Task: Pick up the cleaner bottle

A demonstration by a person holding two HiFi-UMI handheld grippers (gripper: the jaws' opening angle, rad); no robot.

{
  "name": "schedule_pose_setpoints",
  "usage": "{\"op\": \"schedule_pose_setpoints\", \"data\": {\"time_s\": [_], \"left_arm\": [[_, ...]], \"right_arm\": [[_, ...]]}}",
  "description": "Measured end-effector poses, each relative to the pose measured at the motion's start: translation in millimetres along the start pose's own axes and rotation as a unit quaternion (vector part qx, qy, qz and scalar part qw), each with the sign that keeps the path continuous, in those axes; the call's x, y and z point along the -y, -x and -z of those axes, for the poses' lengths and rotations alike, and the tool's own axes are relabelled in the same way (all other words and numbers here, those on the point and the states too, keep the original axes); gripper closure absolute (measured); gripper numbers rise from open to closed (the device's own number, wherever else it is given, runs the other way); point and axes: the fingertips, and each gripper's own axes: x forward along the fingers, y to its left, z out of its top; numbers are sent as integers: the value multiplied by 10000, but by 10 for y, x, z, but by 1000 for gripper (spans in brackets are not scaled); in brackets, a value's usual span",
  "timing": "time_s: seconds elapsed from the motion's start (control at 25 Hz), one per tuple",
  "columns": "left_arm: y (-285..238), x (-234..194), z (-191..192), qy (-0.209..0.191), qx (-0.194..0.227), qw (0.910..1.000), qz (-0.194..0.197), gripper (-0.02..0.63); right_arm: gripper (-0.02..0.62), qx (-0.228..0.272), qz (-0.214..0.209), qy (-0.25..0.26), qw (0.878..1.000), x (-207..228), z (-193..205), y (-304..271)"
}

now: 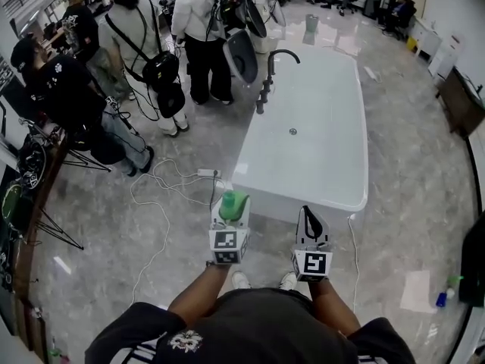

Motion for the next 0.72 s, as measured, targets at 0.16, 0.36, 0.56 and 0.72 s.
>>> {"op": "schedule_pose_setpoints", "data": {"time_s": [0.16, 0.36, 0.56, 0.72], "left_arm": [[20, 139, 38, -9, -108, 9999, -111, 425], [-26, 272, 81, 37, -31, 10000, -66, 425], [-7, 332, 27, -37, -45, 9999, -92, 425], [-20, 379, -36, -65, 6, 9999, -118, 425]], "right_arm": [[580, 48, -48, -32, 10000, 110, -36, 71], [580, 27, -37, -26, 10000, 293, -9, 102], [580, 4, -104, 48, 9999, 370, -72, 128], [580, 122, -109, 69, 9998, 459, -168, 115]]}}
